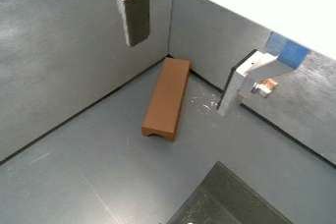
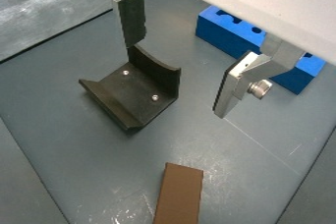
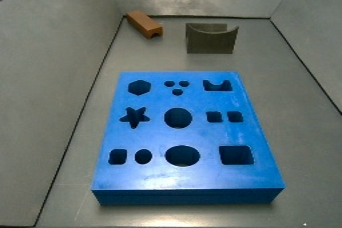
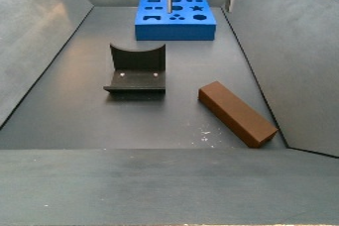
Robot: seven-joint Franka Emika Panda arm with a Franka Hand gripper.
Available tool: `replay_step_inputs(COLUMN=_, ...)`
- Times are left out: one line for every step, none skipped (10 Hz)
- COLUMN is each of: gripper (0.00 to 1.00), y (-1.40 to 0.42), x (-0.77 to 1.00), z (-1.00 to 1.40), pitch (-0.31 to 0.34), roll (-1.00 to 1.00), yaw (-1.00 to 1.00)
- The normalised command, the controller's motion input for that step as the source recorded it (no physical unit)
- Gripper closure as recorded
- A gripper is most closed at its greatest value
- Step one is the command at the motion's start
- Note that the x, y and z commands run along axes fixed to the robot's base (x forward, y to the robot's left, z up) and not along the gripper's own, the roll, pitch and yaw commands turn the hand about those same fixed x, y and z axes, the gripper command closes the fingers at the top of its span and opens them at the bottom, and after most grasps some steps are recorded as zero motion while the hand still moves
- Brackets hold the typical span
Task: Pick up the arch object. Move up. Place the arch object on the fixture. Regrasp the arch object. Rotate the arch object. Move to above the board. Insert the arch object.
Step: Pick up the arch object.
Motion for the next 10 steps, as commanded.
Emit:
replay_step_inputs(gripper=0.0, y=0.08, x=-0.08, z=0.0, pitch=0.0, roll=-0.01, yaw=0.0)
replay_step_inputs(gripper=0.0, y=0.16, x=-0.12, z=-0.14, pitch=-0.064, roll=-0.02, yaw=0.07)
replay_step_inputs(gripper=0.0, y=0.33, x=-0.16, z=-0.28, pitch=-0.147, roll=0.0, yaw=0.34)
replay_step_inputs(gripper=0.0, y=0.36, x=-0.19, z=-0.37, pitch=-0.191, roll=0.0, yaw=0.42)
replay_step_inputs(gripper=0.0, y=0.3, x=-0.2, z=-0.44, pitch=-0.216, roll=0.0, yaw=0.48)
replay_step_inputs(gripper=0.0, y=0.15, x=-0.18, z=-0.51, pitch=-0.243, roll=0.0, yaw=0.57)
replay_step_inputs(gripper=0.0, y=0.0, x=0.0, z=-0.53, pitch=-0.23, roll=0.0, yaw=0.67)
replay_step_inputs(gripper=0.0, y=0.0, x=0.0, z=-0.54, pitch=-0.216, roll=0.0, yaw=0.73)
replay_step_inputs(gripper=0.0, y=0.0, x=0.0, z=-0.52, pitch=-0.19, roll=0.0, yaw=0.77)
replay_step_inputs(gripper=0.0, y=0.0, x=0.01, z=-0.53, pitch=-0.116, roll=0.0, yaw=0.73)
